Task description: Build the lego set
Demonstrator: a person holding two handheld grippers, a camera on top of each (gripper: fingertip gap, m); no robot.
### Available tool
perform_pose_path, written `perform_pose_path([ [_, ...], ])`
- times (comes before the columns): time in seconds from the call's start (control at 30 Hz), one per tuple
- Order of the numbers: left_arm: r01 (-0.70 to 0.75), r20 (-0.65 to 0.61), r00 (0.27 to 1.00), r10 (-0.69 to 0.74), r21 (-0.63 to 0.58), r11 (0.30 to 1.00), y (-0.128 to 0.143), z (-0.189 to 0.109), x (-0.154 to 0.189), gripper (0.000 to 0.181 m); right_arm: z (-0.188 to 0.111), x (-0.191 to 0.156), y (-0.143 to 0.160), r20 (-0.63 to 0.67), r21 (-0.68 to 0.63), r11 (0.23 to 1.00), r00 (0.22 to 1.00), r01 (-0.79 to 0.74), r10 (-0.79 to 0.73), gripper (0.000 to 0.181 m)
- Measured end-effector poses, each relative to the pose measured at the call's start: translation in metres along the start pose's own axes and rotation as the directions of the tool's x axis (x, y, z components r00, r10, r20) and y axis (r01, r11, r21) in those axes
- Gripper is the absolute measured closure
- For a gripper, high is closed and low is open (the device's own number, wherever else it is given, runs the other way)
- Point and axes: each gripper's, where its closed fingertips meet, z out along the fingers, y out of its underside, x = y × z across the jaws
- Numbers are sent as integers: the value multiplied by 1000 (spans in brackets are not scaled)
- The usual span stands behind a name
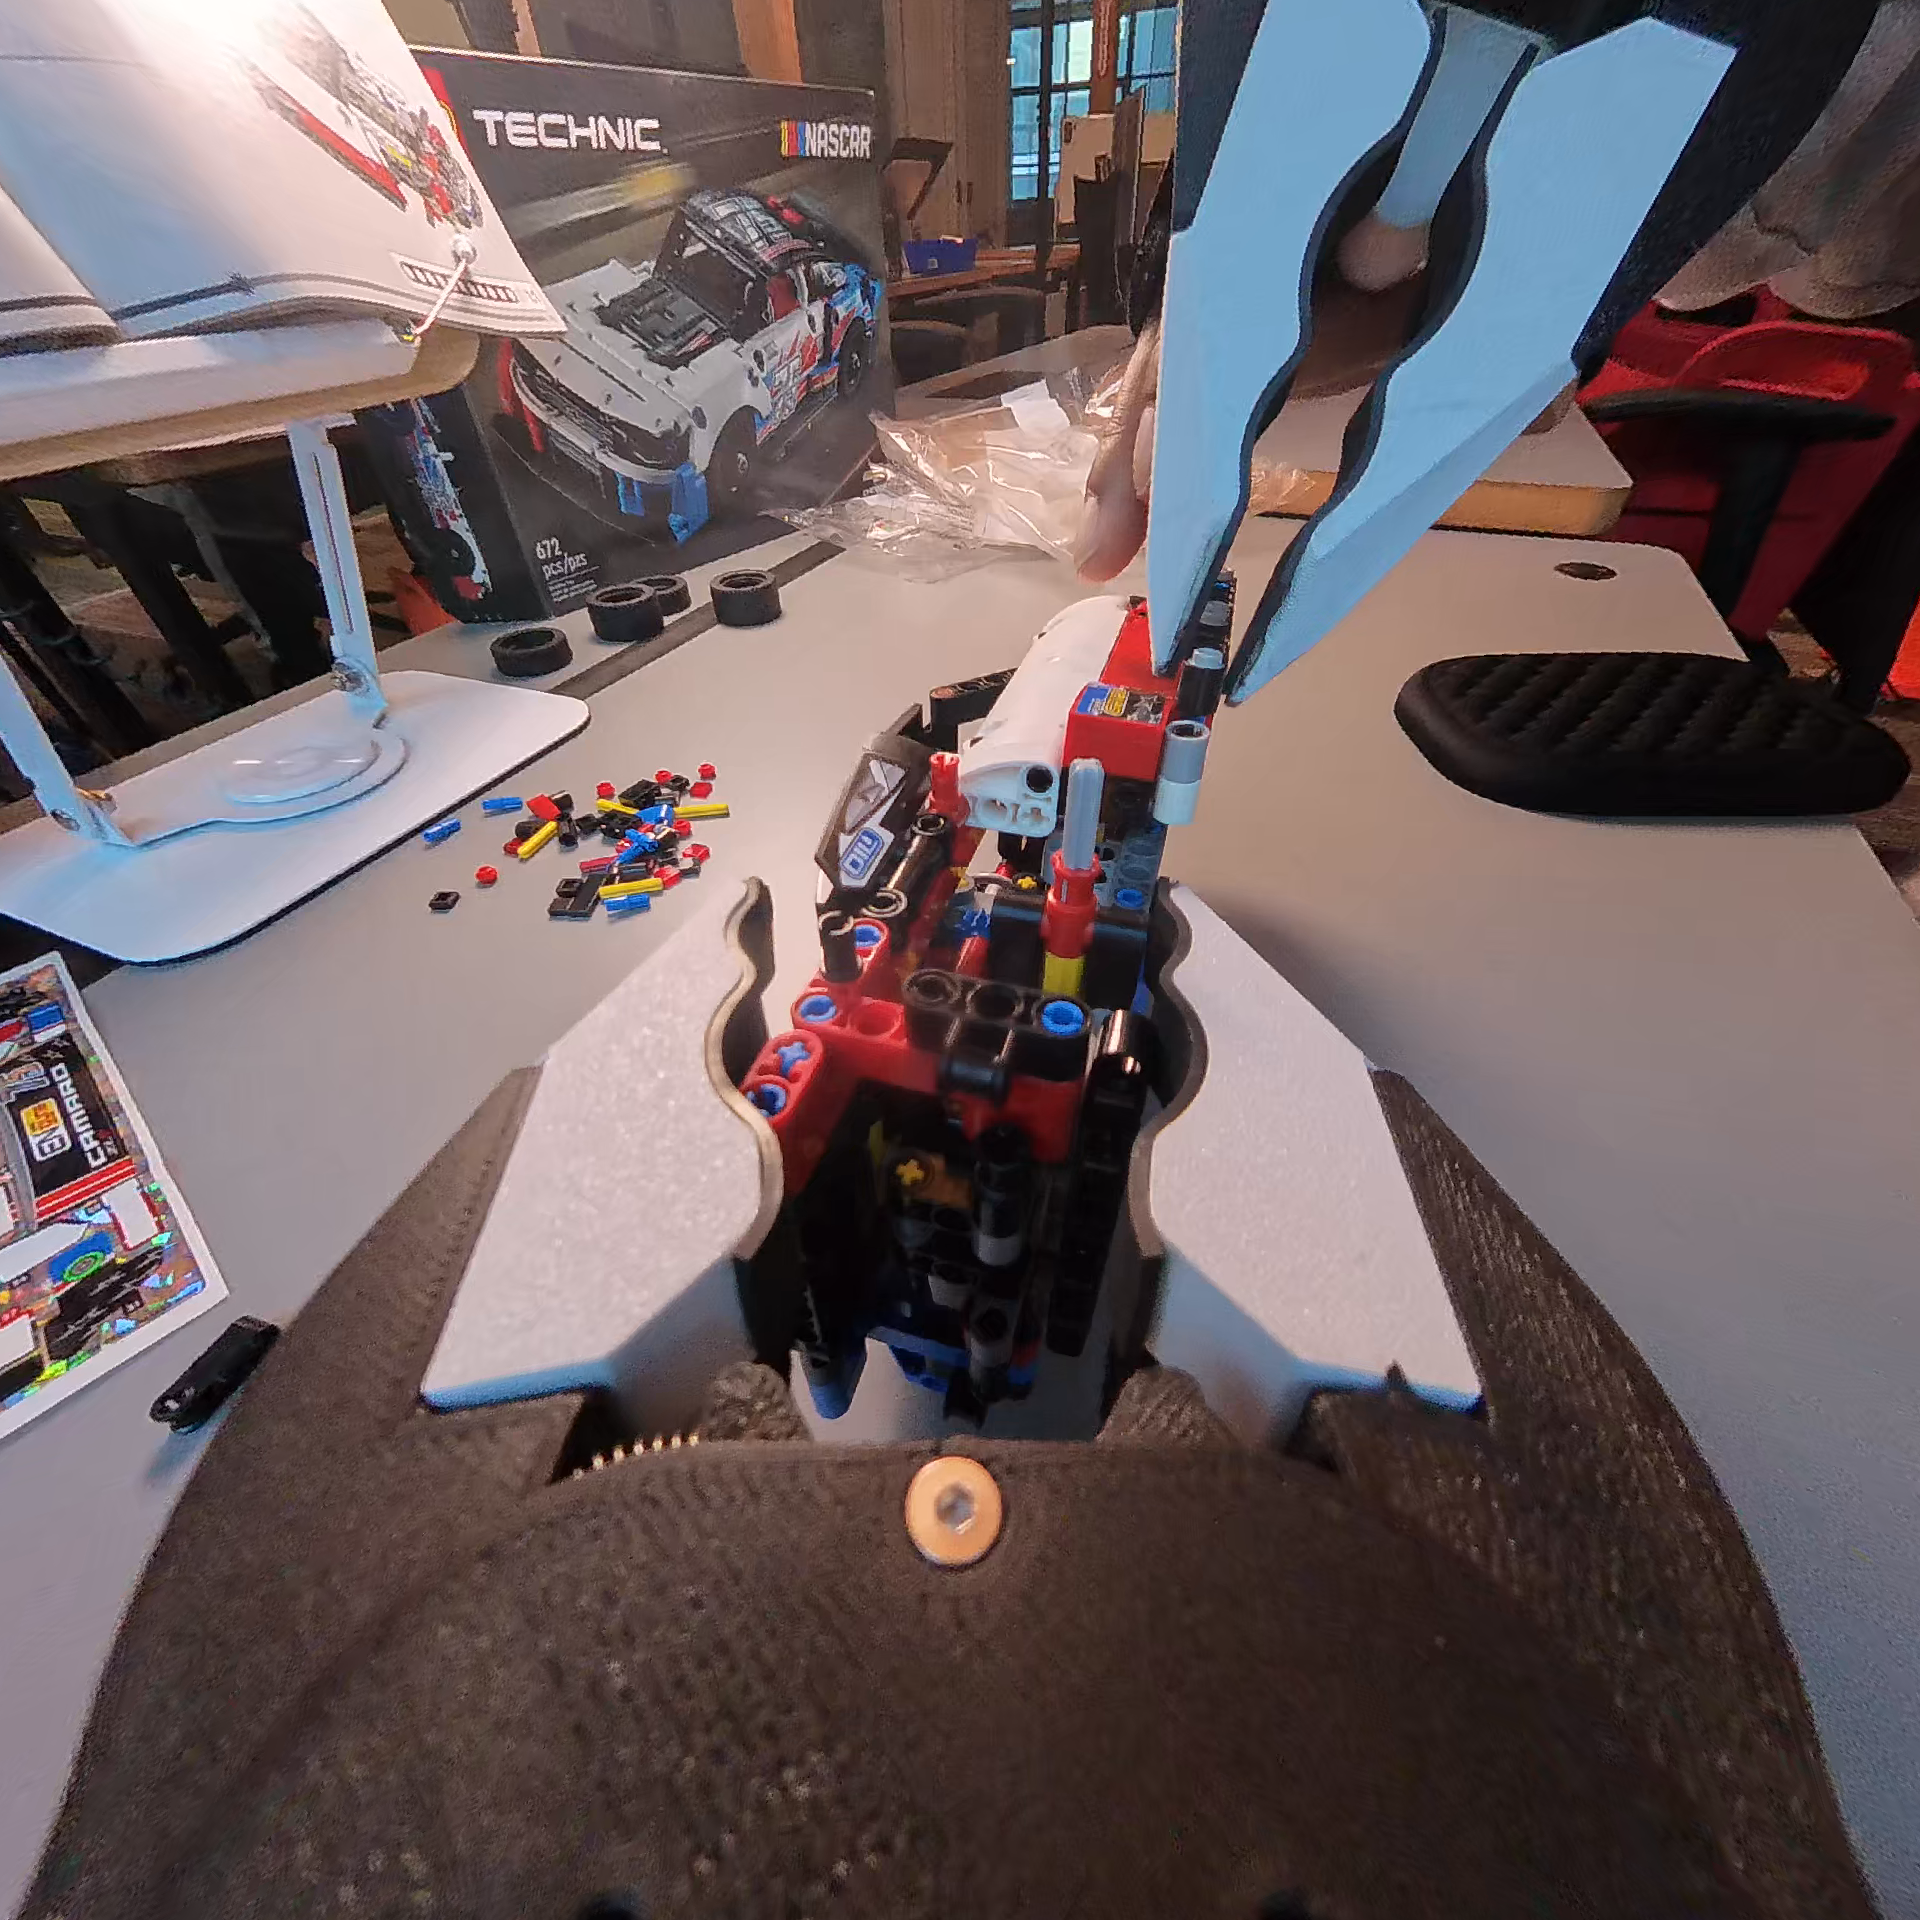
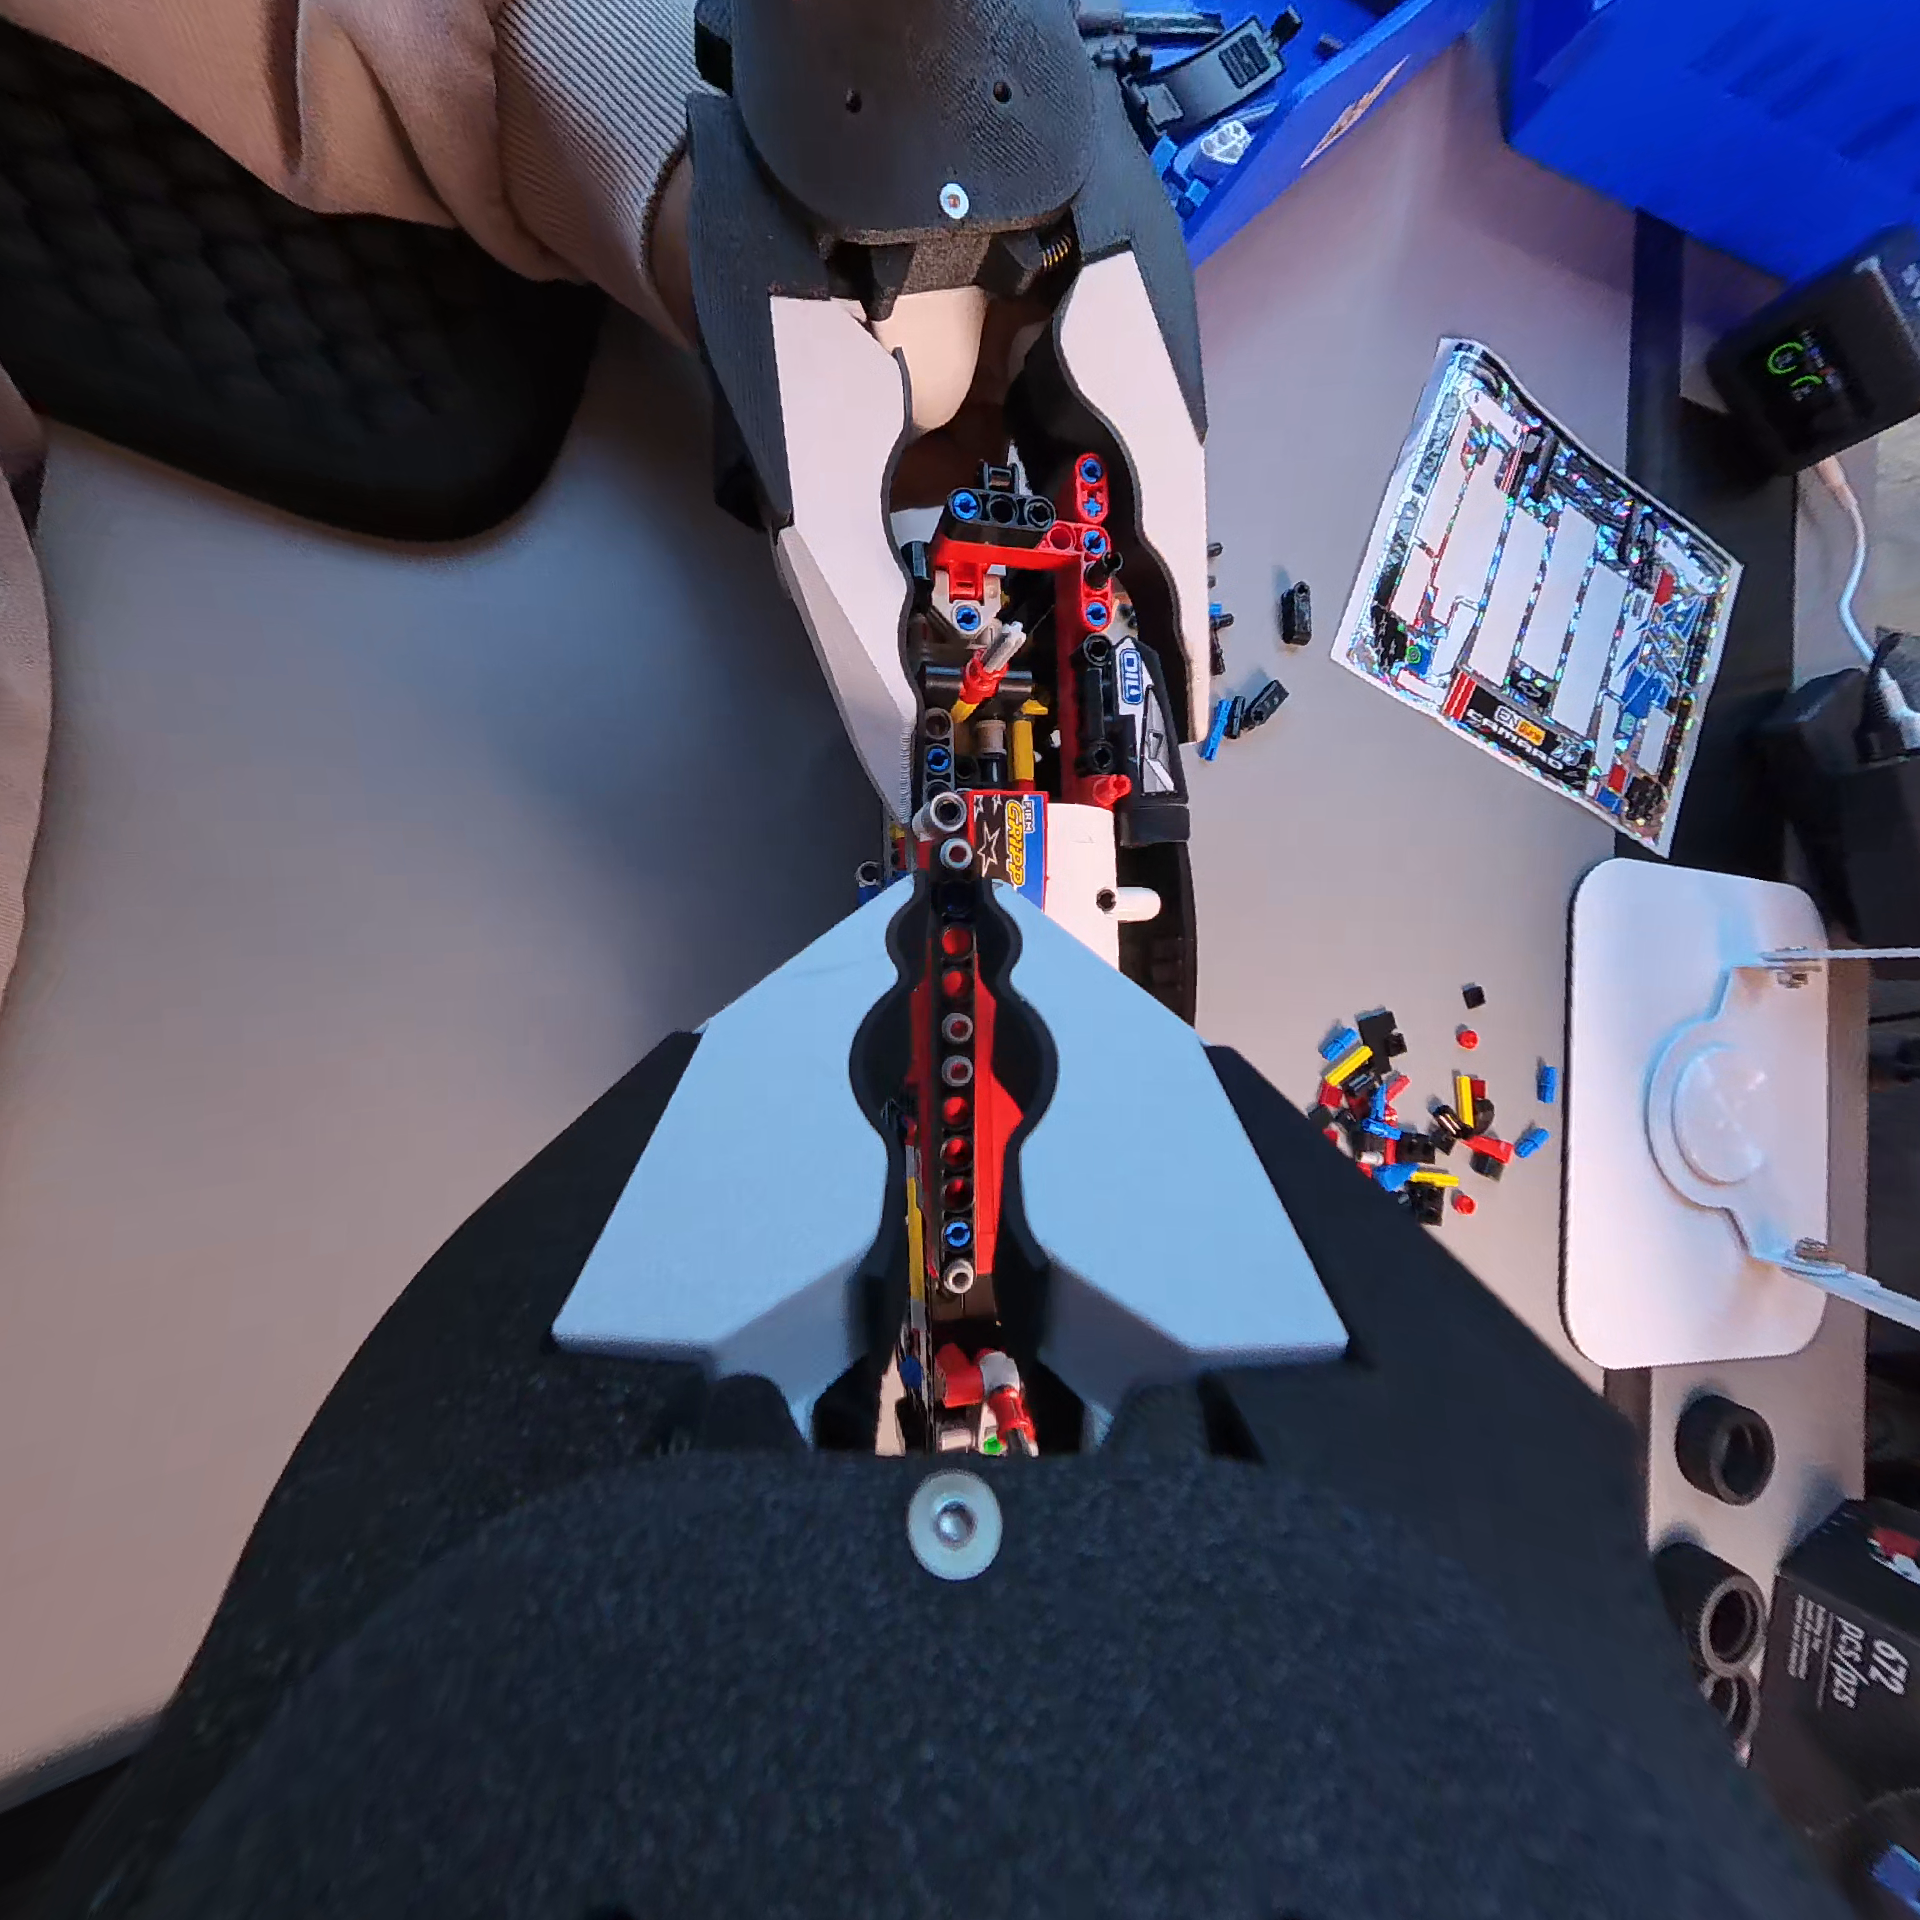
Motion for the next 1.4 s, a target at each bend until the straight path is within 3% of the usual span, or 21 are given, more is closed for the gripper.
perform_pose_path([
  [0.03, 6, -1, 1000, -6, 0, 1000, 0, 0, -1, 110, 0, 1, 0, 11, -8, 1000, 1000, -7, 7, 177],
  [0.47, 57, 7, 998, -57, -11, 998, 0, 2, -5, 112, 6, 5, 3, 216, -310, 948, 976, 78, -10, 179],
  [0.7, 105, 7, 995, -105, -24, 994, 1, 4, -11, 112, 9, 13, 4, 185, -296, 954, 983, 40, 16, 178],
  [0.83, 131, 0, 991, -131, -26, 991, 3, 2, -14, 111, 10, 18, 2, 155, -183, 981, 984, -63, 92, 176],
  [0.97, 129, -3, 992, -129, -14, 992, 3, 2, -15, 110, 7, 17, -2, 211, -74, 982, 960, -174, 185, 173],
  [1.2, 124, -3, 992, -124, 7, 992, 2, 1, -15, 110, 9, 18, -2, 217, -129, 986, 968, -101, 128, 178],
  [1.4, 126, 2, 992, -126, 8, 992, 0, 3, -14, 112, 10, 17, 2, 259, -289, 957, 963, -3, 81, 178],
])
